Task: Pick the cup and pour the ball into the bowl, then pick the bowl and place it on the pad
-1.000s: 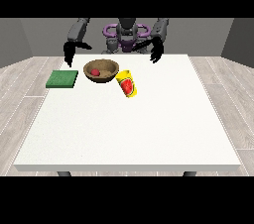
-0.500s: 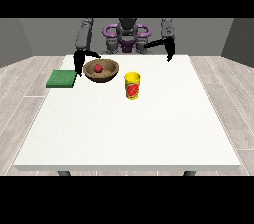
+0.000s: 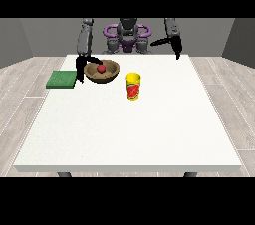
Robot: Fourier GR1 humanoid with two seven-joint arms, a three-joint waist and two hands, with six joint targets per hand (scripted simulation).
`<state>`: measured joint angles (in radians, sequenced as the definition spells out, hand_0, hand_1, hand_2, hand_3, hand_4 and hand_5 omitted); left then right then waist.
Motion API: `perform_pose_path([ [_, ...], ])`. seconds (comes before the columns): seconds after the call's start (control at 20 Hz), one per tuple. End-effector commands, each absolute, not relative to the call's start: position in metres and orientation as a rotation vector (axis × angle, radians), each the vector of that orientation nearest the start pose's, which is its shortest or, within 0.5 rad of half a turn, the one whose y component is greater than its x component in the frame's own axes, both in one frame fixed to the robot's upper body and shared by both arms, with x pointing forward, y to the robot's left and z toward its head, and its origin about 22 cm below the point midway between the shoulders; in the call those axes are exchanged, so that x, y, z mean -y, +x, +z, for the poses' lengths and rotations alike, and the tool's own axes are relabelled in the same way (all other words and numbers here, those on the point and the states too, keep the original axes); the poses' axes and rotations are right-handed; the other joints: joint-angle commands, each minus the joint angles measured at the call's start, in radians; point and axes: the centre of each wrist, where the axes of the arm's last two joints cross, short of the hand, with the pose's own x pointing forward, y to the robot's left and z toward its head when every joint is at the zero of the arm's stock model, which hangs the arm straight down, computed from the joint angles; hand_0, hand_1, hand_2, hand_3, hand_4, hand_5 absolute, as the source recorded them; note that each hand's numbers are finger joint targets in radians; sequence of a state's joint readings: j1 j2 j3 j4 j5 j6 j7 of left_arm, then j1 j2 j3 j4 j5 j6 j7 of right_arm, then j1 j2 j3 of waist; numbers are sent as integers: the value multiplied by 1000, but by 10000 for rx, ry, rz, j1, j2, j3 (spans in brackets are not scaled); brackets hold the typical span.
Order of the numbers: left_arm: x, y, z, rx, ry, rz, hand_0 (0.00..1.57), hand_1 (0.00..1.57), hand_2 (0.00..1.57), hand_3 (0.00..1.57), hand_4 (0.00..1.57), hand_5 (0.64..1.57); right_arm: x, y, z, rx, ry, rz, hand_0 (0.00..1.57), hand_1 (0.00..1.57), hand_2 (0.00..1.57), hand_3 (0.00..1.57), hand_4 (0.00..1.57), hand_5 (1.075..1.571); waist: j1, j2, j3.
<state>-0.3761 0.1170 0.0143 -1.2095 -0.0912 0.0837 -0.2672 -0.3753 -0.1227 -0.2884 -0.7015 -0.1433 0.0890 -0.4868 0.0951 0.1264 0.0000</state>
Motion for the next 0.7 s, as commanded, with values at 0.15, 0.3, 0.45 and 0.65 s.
perform_pose_path([
  [0.15,-225,331,21,18319,1564,-2046,0,0,0,0,0,1566,277,319,-90,15431,306,-2155,0,0,0,0,139,1565,-162,96,3],
  [0.3,-235,341,53,19365,1128,-2446,0,0,0,0,0,1569,305,288,-115,13844,-1517,-3695,785,785,391,0,437,1533,288,966,6],
  [0.45,-214,343,59,19643,996,-2488,0,0,0,0,470,1564,310,266,-129,12967,-3823,-1359,1571,1571,1571,1088,850,1505,683,1005,-27],
  [0.65,-216,346,62,19348,655,-2819,0,0,0,0,655,1531,315,268,-121,12994,-6028,-68,1571,1571,1571,1562,938,1558,1098,835,-56],
])
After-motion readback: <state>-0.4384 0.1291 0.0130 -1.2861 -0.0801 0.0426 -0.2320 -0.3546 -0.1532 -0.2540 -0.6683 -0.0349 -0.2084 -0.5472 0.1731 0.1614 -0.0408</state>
